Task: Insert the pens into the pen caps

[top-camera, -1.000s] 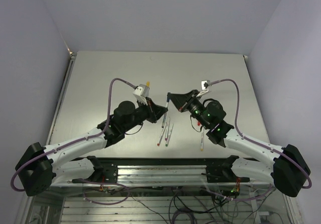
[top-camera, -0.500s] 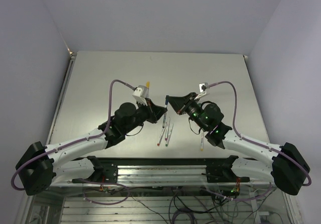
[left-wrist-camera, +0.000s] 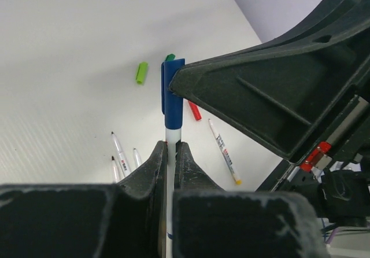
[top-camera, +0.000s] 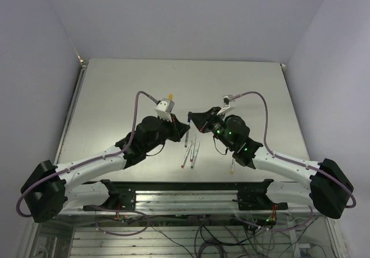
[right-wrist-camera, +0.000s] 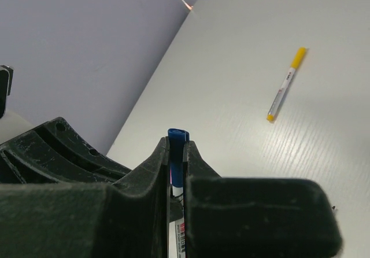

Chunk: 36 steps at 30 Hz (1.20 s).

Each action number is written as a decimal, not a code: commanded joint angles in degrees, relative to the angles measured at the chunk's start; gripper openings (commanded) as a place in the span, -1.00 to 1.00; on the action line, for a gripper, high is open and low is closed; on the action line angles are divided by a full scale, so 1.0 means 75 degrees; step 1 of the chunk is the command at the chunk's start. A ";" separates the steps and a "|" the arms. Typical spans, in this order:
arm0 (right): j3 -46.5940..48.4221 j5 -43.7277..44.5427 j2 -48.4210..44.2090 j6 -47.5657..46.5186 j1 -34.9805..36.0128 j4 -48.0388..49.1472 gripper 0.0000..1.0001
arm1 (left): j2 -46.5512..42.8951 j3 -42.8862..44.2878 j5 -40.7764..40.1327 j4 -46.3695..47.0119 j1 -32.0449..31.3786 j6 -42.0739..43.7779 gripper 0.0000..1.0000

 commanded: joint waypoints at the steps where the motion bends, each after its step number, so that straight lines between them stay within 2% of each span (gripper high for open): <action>1: -0.0110 -0.1012 0.0306 -0.0050 0.0686 -0.1683 -1.00 | 0.0098 0.0850 -0.0601 0.1894 0.0580 0.0236 -0.86; 12: -0.0019 -0.0742 0.0670 0.0021 0.1143 -0.1924 -1.00 | 0.0485 0.1219 -0.0118 0.1878 0.1017 0.0303 -0.86; 18: 0.1169 0.0825 0.0712 -0.0638 0.1143 -0.2842 -1.00 | 0.0437 0.0681 0.0086 0.1491 0.1012 0.0226 -0.86; 25: 0.2195 0.2412 0.0314 -0.1544 0.1125 -0.2949 -1.00 | 0.0099 -0.0363 -0.0113 0.1160 0.1012 0.0136 -0.86; 31: 0.2522 0.3408 -0.0273 -0.1192 0.1125 -0.4427 -0.97 | 0.0585 0.0109 -0.0432 0.0640 0.1051 0.0639 -0.86; 36: 0.2307 0.4429 -0.0989 0.0158 0.1131 -0.6128 -0.89 | 0.2016 0.1176 -0.0606 0.0289 0.1228 0.1120 -0.86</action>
